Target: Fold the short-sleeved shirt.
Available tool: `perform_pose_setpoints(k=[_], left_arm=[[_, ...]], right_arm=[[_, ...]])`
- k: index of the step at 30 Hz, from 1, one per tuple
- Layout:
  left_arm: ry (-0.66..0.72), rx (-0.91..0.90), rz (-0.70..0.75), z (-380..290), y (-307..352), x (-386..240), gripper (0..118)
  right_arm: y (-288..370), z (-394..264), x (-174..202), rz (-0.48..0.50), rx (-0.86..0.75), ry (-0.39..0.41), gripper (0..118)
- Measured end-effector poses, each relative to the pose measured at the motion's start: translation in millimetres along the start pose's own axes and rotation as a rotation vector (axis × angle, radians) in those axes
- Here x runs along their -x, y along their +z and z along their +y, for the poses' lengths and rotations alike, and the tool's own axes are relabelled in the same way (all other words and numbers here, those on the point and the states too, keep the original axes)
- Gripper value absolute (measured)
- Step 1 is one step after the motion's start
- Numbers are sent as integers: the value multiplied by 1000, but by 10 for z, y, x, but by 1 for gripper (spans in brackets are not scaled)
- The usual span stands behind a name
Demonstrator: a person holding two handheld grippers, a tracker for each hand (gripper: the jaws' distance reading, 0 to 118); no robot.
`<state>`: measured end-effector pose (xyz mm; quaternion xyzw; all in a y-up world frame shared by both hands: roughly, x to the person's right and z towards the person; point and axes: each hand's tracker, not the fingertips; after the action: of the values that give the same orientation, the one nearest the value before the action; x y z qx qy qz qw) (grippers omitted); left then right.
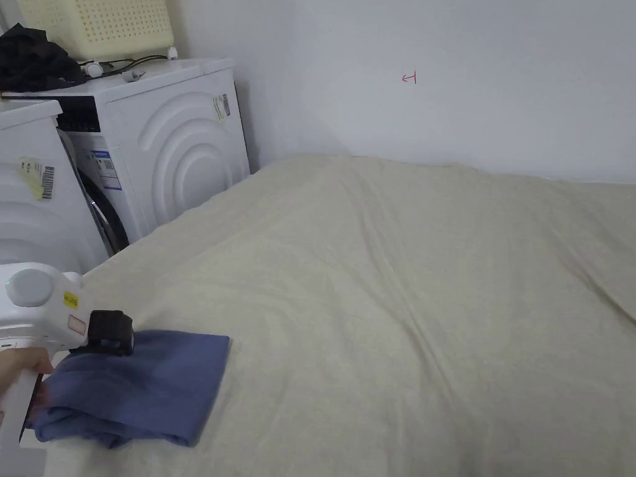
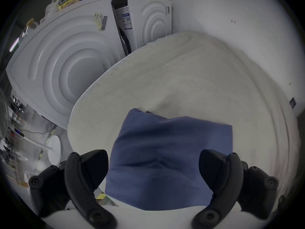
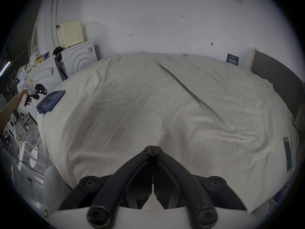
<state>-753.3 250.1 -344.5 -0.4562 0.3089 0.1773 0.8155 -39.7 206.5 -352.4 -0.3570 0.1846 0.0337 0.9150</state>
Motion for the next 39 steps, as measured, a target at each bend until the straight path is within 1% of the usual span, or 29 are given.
perform_pose_setpoints(k=[1,2,3,4,5,6,7,8,9,11,12,13,15,19,21,23,24,25,26,27,28,29,31,32,34,36,38,39], left_arm=[[0,0,3,-23,55,-14,111],[15,-45,-23,-65,115,-28,111],[25,-47,-66,-93,158,-53,109],[49,-61,-98,-148,223,-77,105],[75,-90,-162,-213,285,-117,92],[88,-111,-198,-295,357,-170,69],[95,-160,-225,-381,408,-239,30],[70,-206,-237,-493,480,-340,8],[51,-240,-230,-608,582,-448,7],[-29,-256,-259,-817,751,-702,4],[-38,-281,-263,-946,861,-843,4],[-49,-284,-260,-1044,955,-974,0],[-106,-352,-275,-1274,1187,-1238,0],[-163,-475,-295,-1755,1708,-1747,0],[-220,-518,-307,-2003,1948,-2003,0],[-246,-564,-310,-2243,2118,-2228,0],[-261,-614,-355,-2407,2220,-2340,0],[-258,-634,-362,-2516,2315,-2455,0],[-272,-608,-362,-2606,2394,-2548,0],[-265,-639,-406,-2748,2517,-2676,0],[-261,-653,-413,-2843,2605,-2766,0],[-282,-665,-406,-2940,2693,-2861,0],[-265,-718,-383,-3157,2859,-3096,0],[-304,-749,-417,-3235,2920,-3186,0],[-309,-751,-400,-3389,3050,-3393,0],[-268,-765,-442,-3505,3180,-3556,0],[-289,-770,-500,-3581,3284,-3670,0],[-284,-800,-470,-3645,3351,-3747,0]], right_arm=[[5,-5,-10,4,-2,-3,0],[27,-3,-16,11,-8,-7,0],[48,-2,-18,13,-15,-11,0],[68,1,-20,17,-22,-10,0],[77,-19,-63,17,-26,-8,0],[103,-24,-80,17,-35,-5,0],[132,-27,-94,17,-49,-1,0],[171,-25,-113,11,-56,-3,0],[203,-23,-128,13,-66,-2,0],[292,-19,-186,6,-88,-7,0],[344,-3,-211,8,-101,-14,0],[393,15,-224,8,-112,-24,0],[478,32,-271,5,-142,-25,0],[701,65,-345,-29,-215,10,0],[825,75,-385,-20,-252,-8,0],[948,89,-428,-14,-297,-22,0],[1022,97,-450,-23,-315,-28,0],[1083,100,-469,-28,-341,-26,0],[1149,103,-487,-38,-360,-18,0],[1225,109,-509,-51,-384,-15,0],[1292,111,-530,-55,-405,-12,0],[1328,91,-605,-64,-430,-17,0],[1488,77,-680,-85,-492,-32,0],[1552,79,-712,-90,-510,-38,0],[1646,77,-778,-109,-541,-35,0],[1739,68,-827,-146,-578,-15,0],[1811,46,-863,-177,-598,-16,0],[1845,29,-899,-189,-605,-20,0]])
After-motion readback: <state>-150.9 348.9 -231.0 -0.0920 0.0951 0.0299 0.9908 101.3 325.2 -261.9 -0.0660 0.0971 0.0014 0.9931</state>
